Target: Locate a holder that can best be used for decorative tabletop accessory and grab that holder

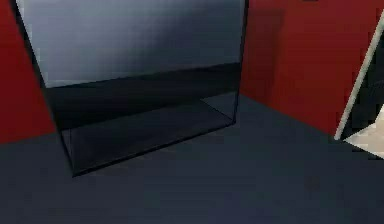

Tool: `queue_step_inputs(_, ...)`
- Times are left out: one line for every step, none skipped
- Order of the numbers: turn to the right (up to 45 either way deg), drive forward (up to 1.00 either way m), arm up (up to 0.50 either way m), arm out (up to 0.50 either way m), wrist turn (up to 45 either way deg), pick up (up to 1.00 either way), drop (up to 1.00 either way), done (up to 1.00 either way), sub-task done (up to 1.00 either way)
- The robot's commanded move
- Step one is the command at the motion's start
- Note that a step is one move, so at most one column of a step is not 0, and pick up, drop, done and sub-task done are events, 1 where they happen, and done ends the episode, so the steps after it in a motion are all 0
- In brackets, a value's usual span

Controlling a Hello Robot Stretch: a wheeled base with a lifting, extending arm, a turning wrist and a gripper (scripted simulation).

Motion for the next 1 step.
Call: queue_step_inputs(-45.0, 0.00, 0.00, 0.00, 0.0, 0.00, 0.00, 0.00, 0.00)
